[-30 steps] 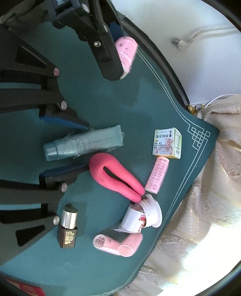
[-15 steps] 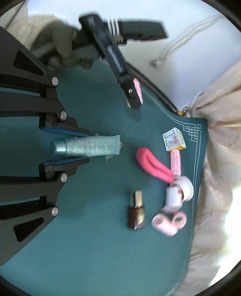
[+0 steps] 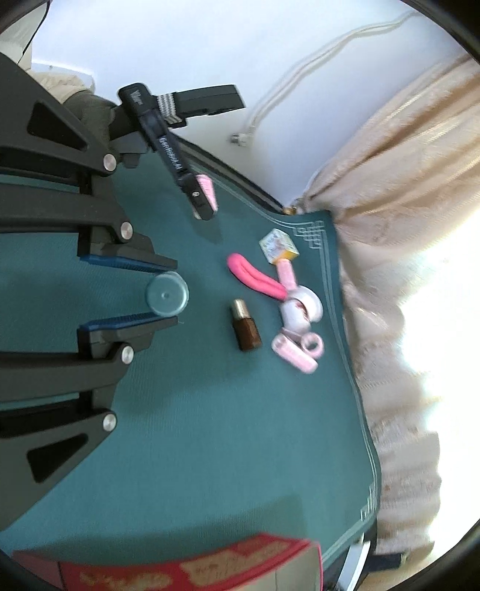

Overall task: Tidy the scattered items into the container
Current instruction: 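Carry the roller with the left gripper while the right gripper carries the tube into the tin, releasing both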

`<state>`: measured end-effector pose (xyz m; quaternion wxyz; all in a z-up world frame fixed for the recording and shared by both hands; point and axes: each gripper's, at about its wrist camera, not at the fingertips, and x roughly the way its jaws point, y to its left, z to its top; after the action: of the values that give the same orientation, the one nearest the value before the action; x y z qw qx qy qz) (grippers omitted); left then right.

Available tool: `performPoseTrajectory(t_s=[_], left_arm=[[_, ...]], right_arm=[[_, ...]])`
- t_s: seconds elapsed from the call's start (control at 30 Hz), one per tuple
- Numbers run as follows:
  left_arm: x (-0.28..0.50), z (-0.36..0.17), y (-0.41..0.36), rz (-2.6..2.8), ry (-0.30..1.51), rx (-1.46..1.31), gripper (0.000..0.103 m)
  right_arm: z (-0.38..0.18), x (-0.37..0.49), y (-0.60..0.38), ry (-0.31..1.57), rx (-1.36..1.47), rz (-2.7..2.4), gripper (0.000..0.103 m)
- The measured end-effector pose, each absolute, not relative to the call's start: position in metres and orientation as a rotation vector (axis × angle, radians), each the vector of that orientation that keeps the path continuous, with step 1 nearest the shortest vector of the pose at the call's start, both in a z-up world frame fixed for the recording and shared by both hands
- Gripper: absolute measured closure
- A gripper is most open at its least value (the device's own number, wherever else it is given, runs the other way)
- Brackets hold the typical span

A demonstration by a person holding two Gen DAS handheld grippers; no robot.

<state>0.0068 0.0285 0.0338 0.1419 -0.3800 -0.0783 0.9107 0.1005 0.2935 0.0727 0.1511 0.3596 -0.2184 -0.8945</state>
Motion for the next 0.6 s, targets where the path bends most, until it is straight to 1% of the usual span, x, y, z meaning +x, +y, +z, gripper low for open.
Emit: performPoseTrajectory(t_s=[0.23,0.5,0.6], left_arm=[[0.023,0.054,0.08,2.559,-0.116,-1.051,0.028],[0.041,0.071,0.154,2.439,-0.009,-1.007,0.028],[0.049,0.075,0.181,2.391,0.028,-0.995,0.028]], right_arm=[[0.094,0.138,0.35,-0.714,0.898,-2.693,0.079],[0.105,0.189,0.427,-0.776,0.801,-2.934,0.079],[0.104,0.204,0.454,-0.826,0.783,-2.984,0.079]])
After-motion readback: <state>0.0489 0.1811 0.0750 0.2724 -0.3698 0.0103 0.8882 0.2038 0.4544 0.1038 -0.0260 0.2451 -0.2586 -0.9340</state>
